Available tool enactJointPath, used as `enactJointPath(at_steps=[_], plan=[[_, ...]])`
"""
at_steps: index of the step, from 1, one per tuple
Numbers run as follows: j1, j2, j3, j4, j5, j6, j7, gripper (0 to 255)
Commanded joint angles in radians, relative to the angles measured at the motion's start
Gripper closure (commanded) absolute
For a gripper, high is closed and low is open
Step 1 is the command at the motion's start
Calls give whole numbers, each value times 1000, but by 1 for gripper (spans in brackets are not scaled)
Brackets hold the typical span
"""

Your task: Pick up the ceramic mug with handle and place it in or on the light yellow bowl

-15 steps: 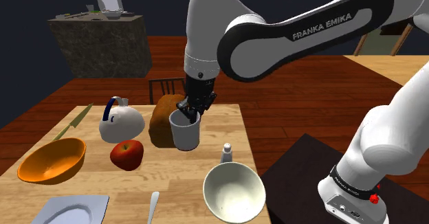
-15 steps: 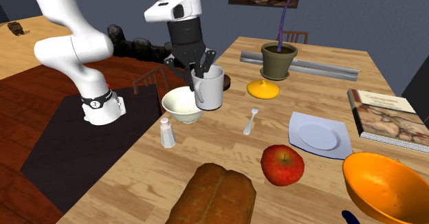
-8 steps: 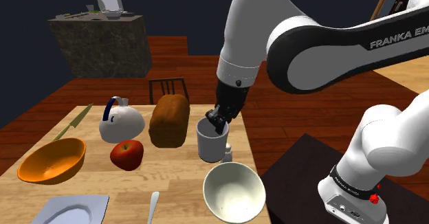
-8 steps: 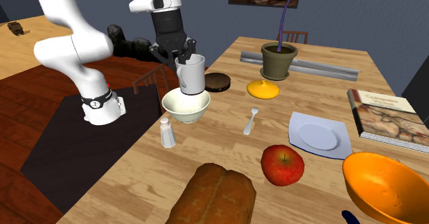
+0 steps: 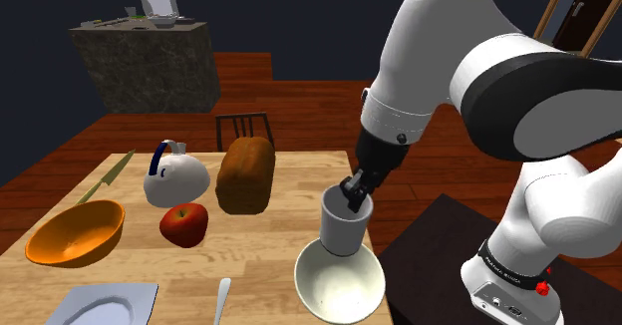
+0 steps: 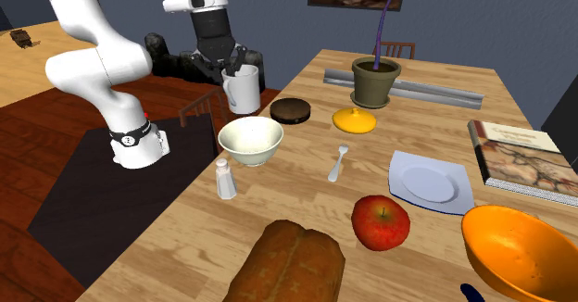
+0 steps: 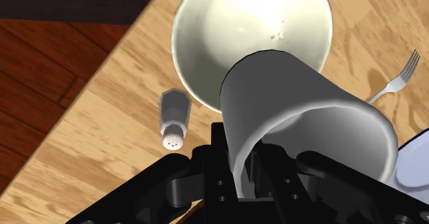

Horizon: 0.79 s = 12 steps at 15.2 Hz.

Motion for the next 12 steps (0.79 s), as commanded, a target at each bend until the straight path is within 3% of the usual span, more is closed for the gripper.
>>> enactJointPath(at_steps=[1, 12], plan=[[3, 0, 6, -23, 6, 24, 0, 255], [9, 47, 54, -139, 34, 186, 2, 255]])
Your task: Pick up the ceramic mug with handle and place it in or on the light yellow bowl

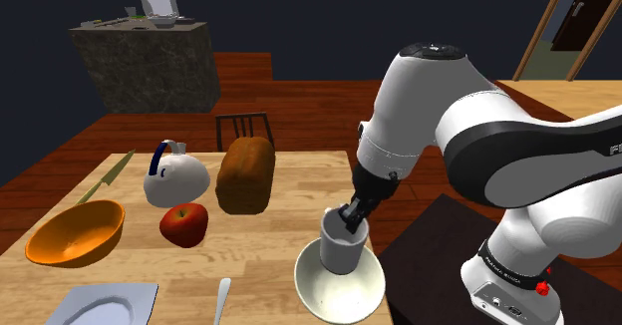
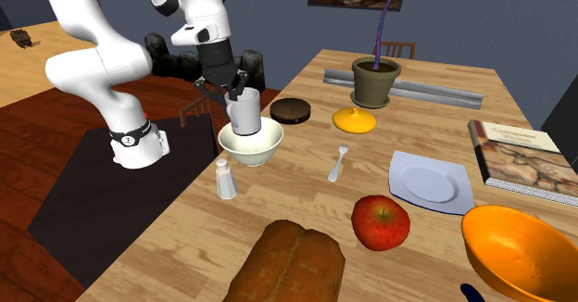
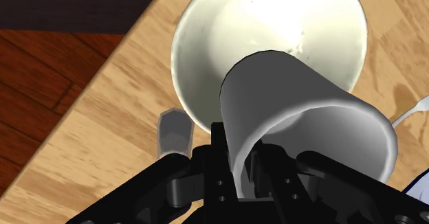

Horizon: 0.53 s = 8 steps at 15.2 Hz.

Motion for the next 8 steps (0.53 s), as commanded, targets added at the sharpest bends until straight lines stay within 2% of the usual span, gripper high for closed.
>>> enactJointPath(at_steps=[1, 3, 8], plan=[[0, 14, 12, -17, 4, 32, 3, 255], [-1, 27, 21, -34, 9, 62, 4, 255], [-1, 27, 21, -34, 9, 62, 4, 255]])
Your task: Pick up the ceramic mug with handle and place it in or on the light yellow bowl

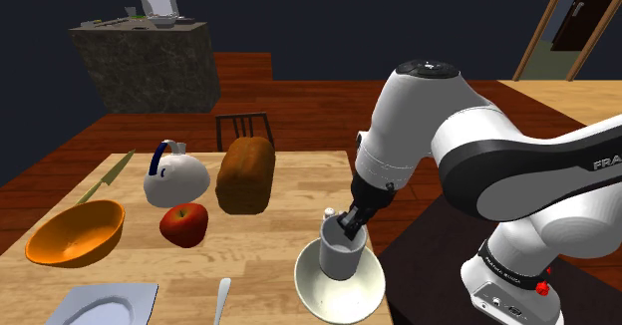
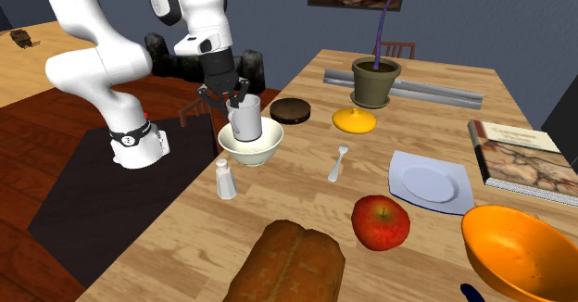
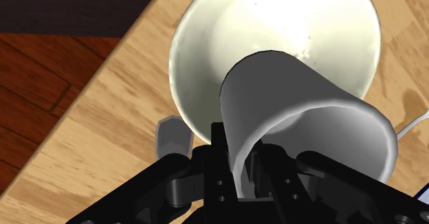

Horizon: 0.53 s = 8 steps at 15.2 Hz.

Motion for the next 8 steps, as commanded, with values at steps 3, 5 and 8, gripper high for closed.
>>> enactJointPath(at_steps=[3, 5, 8], plan=[[0, 1, 0, 0, 0, 1, 0, 0], [0, 1, 0, 0, 0, 1, 0, 0], [0, 1, 0, 0, 0, 1, 0, 0]])
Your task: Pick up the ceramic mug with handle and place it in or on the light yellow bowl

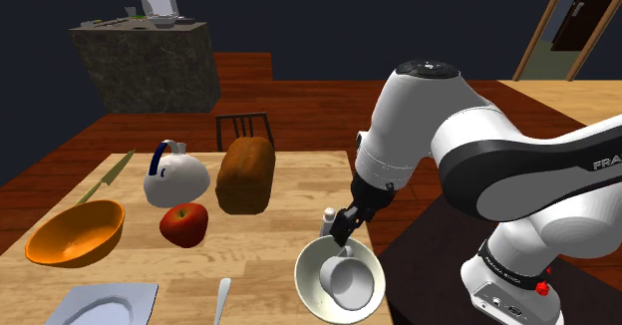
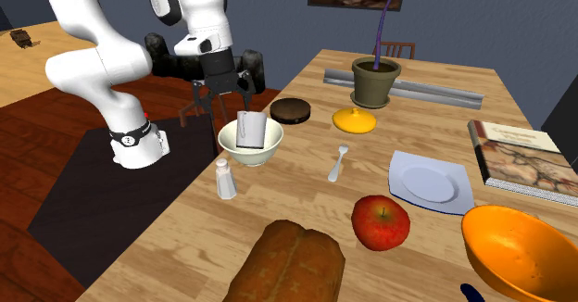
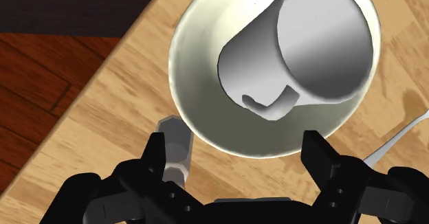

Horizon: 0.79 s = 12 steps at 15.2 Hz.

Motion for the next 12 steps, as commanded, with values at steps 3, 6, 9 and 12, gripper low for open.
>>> enactJointPath(at_steps=[3, 6, 9, 12], plan=[[10, -65, -39, 57, -11, -123, -3, 0], [11, -79, -49, 74, -15, -154, -3, 0], [11, -79, -49, 74, -15, -153, -3, 0], [11, -79, -49, 74, -15, -153, -3, 0]])
